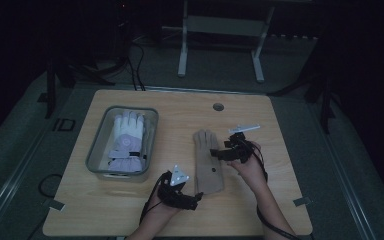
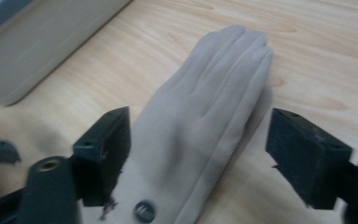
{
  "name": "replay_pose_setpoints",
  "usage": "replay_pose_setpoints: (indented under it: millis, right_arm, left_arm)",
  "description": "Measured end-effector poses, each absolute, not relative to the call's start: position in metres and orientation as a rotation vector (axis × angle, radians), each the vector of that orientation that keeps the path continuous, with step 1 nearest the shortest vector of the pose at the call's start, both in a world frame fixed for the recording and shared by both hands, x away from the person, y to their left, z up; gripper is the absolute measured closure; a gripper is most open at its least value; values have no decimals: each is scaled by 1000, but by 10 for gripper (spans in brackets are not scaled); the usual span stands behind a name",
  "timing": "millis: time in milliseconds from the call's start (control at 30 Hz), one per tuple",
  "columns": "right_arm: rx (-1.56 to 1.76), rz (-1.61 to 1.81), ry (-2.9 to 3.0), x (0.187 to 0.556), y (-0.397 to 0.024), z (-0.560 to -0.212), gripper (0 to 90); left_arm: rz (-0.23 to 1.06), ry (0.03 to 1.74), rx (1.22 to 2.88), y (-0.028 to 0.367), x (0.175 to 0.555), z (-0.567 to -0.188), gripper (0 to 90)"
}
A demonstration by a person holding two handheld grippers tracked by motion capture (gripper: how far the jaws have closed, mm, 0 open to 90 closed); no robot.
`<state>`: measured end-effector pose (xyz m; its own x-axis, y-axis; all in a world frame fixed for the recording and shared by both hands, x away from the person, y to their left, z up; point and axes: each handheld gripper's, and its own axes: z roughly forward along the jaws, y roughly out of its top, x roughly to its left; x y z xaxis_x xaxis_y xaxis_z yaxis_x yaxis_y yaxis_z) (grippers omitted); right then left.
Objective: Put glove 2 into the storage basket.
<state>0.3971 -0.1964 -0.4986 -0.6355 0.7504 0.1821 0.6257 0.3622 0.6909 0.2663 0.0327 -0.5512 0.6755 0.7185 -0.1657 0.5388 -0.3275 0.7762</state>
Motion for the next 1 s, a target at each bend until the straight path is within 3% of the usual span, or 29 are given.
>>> replay_pose_setpoints:
  millis: [67, 167, 233, 467, 567, 633, 800, 1000]
  right_arm:
    - [1272, 1132, 2452, 407, -195, -500, 323]
    - [1313, 1125, 2430, 421, -191, -504, 341]
    - [1353, 1114, 2430, 430, -188, -510, 339]
    - [1451, 1064, 2482, 446, -179, -539, 316]
    - [1427, 1027, 2492, 446, -174, -544, 354]
    - [1404, 999, 2507, 445, -172, -542, 424]
    - [1355, 975, 2521, 441, -165, -542, 548]
    - [1366, 1019, 2521, 438, -164, -543, 630]
  left_arm:
    - [271, 979, 2051, 25, 273, -551, 58]
    - [288, 1019, 2068, 17, 282, -551, 79]
    - [285, 1049, 2079, 15, 286, -553, 150]
    - [191, 1082, 2115, 11, 297, -563, 158]
    - [191, 1093, 2104, 11, 298, -562, 207]
    - [211, 1087, 2111, 10, 296, -562, 225]
    - [260, 1053, 2135, 2, 289, -562, 394]
    - [215, 986, 2177, -3, 289, -561, 746]
